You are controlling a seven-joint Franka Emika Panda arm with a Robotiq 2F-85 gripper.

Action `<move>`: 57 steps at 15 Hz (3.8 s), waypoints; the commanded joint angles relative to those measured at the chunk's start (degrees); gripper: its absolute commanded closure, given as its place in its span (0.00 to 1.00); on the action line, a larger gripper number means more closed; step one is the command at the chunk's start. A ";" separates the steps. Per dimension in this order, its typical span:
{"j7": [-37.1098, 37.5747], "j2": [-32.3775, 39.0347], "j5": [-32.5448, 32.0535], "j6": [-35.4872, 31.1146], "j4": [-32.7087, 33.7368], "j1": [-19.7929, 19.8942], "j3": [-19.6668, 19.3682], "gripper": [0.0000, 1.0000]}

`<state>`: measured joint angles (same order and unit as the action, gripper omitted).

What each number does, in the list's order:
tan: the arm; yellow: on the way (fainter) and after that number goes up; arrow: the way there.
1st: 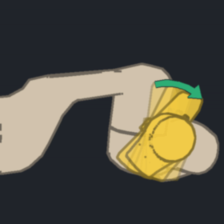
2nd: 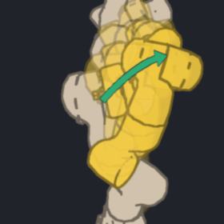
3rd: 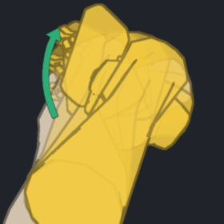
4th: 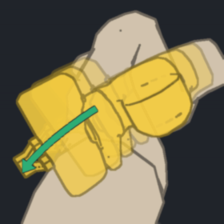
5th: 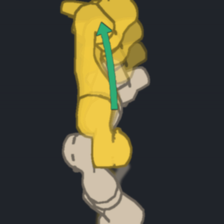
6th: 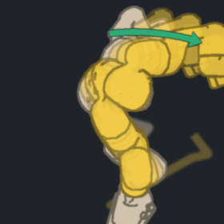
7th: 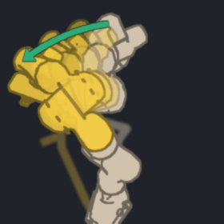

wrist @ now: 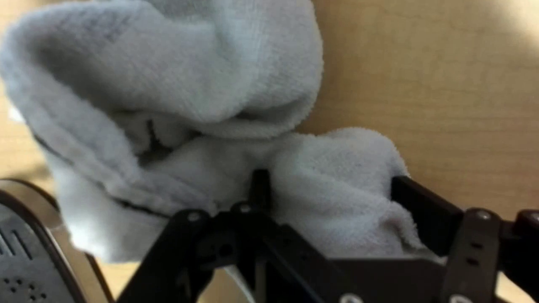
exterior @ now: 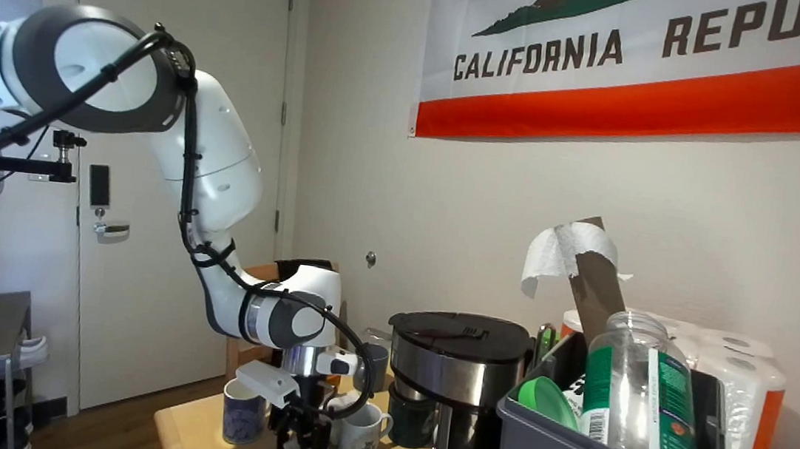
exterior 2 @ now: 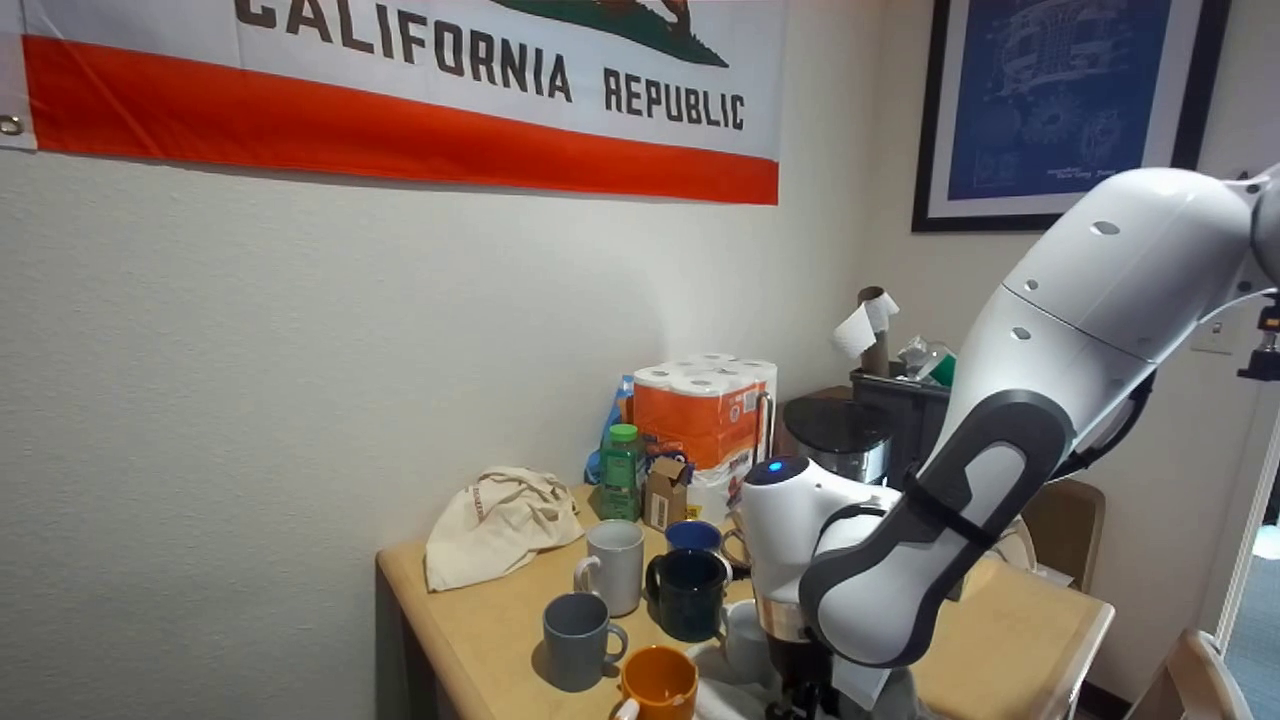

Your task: Use the towel to wipe the coffee marker

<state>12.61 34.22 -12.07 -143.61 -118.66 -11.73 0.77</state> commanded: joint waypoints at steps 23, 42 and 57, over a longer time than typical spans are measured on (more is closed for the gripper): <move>7.07 -5.11 10.81 26.94 -4.48 3.53 -1.63 0.95; 55.70 -3.96 -27.35 36.33 5.62 -4.38 -9.45 0.95; 48.99 13.83 -51.94 56.87 26.83 -5.24 -1.30 0.95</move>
<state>65.27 46.09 -61.96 -88.46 -94.34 -17.97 -2.01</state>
